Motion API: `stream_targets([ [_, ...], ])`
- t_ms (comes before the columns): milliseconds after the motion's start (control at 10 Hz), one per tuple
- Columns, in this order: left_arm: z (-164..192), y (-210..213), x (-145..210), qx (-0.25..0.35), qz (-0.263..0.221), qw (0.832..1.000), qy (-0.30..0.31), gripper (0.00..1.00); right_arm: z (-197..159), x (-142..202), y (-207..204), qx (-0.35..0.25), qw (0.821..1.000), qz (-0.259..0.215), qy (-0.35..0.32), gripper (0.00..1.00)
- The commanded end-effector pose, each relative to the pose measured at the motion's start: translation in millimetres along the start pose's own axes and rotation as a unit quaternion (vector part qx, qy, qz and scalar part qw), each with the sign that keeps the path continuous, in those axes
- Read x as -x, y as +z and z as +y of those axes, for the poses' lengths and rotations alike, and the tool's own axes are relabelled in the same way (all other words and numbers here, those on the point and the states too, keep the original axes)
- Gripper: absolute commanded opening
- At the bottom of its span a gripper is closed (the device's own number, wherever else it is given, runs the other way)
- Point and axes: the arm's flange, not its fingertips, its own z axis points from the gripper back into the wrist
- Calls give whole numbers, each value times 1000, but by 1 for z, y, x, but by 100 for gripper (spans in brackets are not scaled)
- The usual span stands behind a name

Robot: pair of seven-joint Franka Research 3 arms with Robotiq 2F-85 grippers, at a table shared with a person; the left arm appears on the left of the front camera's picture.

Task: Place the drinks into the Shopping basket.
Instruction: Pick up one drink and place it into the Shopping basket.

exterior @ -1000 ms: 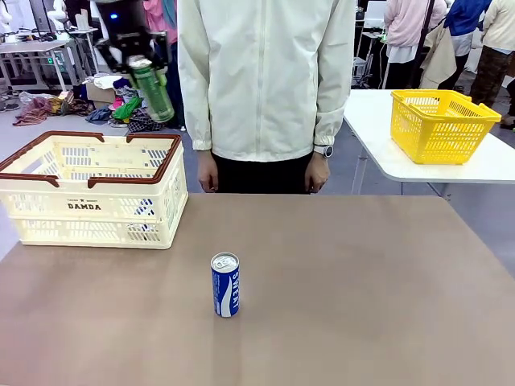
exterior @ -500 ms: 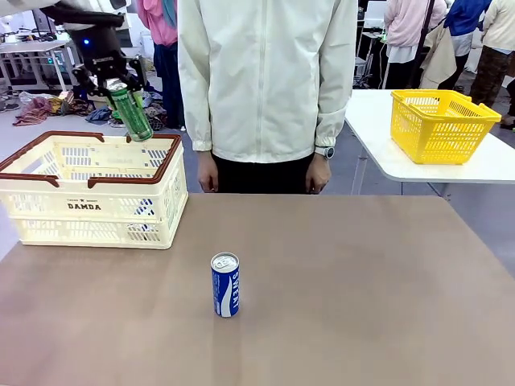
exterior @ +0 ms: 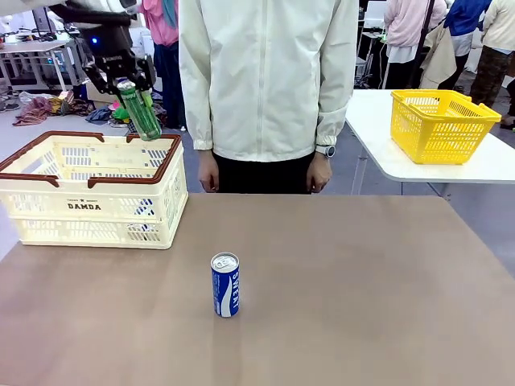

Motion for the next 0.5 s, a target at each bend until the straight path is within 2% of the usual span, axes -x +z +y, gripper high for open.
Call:
stream_targets([
  [0,32,-2,3,29,12,995,-92,0,2,3,0,7,1000,-3,-9,100],
  [400,74,-45,57,20,46,997,-59,0,2,3,0,7,1000,-3,-9,100],
])
